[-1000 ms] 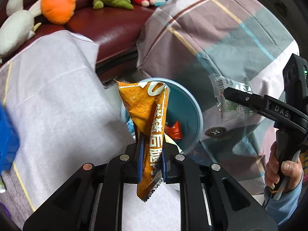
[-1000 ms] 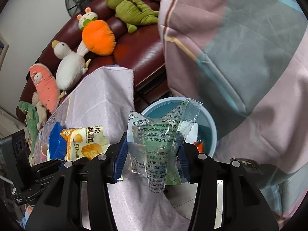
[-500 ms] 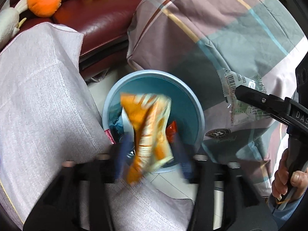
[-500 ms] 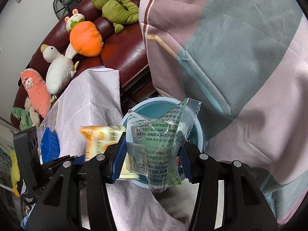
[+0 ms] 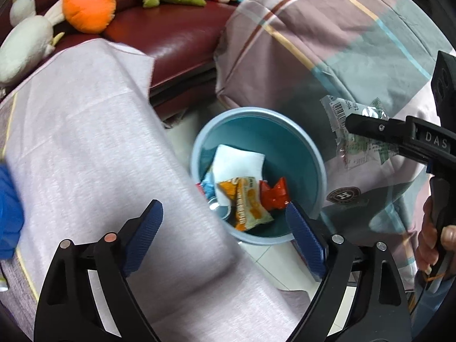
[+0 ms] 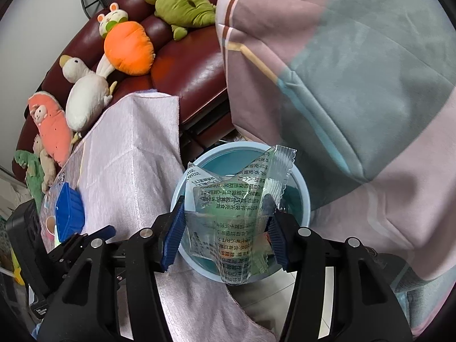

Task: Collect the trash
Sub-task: 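Open the left tool to drop the snack bag while the right tool drops the clear wrapper, then move both tools back over the table toward the egg toy and pill bottle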

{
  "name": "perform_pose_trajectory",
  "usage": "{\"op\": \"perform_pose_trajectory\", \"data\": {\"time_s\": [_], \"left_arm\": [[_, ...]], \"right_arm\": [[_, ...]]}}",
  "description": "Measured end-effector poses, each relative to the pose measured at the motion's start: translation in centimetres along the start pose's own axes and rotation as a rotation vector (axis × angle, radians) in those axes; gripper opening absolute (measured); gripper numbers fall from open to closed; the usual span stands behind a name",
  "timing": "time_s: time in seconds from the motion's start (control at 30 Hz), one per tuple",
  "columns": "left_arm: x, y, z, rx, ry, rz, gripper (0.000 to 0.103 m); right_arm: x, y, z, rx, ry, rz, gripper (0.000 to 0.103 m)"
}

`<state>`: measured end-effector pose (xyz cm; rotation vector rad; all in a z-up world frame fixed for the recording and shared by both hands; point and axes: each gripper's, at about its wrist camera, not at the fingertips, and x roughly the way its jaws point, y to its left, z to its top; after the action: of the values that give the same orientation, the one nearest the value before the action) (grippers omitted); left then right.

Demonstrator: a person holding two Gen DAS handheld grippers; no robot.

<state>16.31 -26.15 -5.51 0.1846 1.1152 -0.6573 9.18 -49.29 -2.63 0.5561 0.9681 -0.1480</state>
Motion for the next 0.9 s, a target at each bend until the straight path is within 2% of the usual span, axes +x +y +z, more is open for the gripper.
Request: {"op": "perform_pose_trajectory", "data": {"time_s": [0.1,0.33,0.6,0.9], "left_arm": [[-0.4,1.2,-0.4,-0.026,0.0,0.0,0.089],[-0.9,3.5,-1.1,-0.062,0.002,-0.001,0.089],[-1.4,5.3,-1.8,-0.103,0.002,-0.017,0.09],[-2.8,6.4,-2.6,-0.13,-0.016,-0.03,0.09]], "right_arm": [[0.5,0.7,0.2,-0.016,0.009,-0.007,0.054],[2.4,2.8,0.6,-0.044,0.032,-0.038,0.074],[3.7,4.1,0.1,-0.037,0.075,-0.061,0.076],[3.3,6.0,-0.6,-0.058,0.103,-0.081,0.076]]}}
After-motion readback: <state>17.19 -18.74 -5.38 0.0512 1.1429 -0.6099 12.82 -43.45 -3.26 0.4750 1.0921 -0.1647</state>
